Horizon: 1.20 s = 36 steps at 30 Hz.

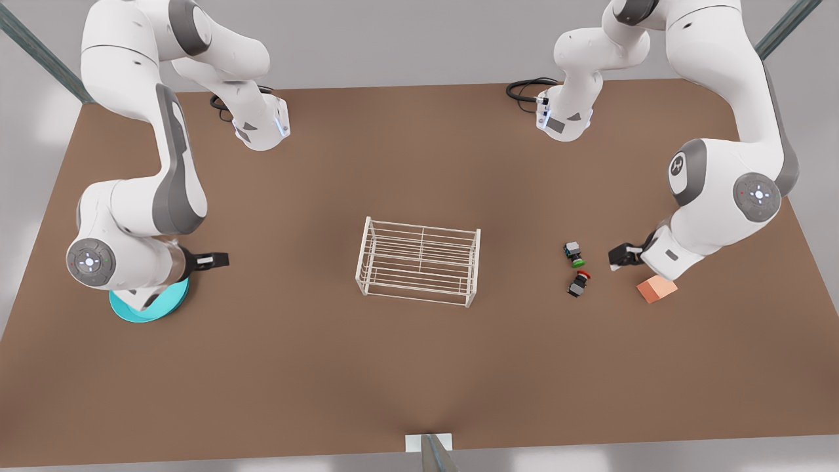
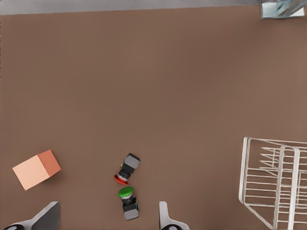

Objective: Place the plate on the shelf with right arm and place the red button switch in the plate with left arm

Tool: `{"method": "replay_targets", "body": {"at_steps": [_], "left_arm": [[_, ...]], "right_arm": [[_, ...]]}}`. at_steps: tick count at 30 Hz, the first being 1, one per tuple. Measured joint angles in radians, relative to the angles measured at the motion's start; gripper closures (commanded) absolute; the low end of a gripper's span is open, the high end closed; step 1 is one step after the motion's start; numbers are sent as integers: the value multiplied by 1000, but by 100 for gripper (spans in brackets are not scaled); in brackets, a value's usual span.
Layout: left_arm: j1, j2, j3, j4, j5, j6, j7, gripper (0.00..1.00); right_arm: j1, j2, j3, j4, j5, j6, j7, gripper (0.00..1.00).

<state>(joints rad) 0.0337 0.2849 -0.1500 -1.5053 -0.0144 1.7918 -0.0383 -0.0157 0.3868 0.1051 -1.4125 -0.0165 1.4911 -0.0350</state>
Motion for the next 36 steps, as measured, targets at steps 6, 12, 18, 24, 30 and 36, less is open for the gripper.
{"method": "replay_targets", "body": {"at_steps": [6,12,18,24,30,36], "left_arm": [[-35,46,-12,0,5,53,-6,0],[-67,79,-15,-20,3,102,-10,0],[-70,38,-15,-156,11,138,22,0],[-55,27,-10,-273,14,215,89,0],[-55,45,-9,-291,30,254,149,0],[-55,72,-5,-361,77,301,190,1]], "right_arm": [[-208,119,-2,10,73,50,-81,0],[-438,281,-5,42,108,154,-311,0],[-575,337,-15,61,101,255,-570,0],[-589,413,-53,60,32,388,-761,0],[-582,471,-69,57,-4,485,-880,5],[-581,475,-65,49,11,478,-924,28]]}}
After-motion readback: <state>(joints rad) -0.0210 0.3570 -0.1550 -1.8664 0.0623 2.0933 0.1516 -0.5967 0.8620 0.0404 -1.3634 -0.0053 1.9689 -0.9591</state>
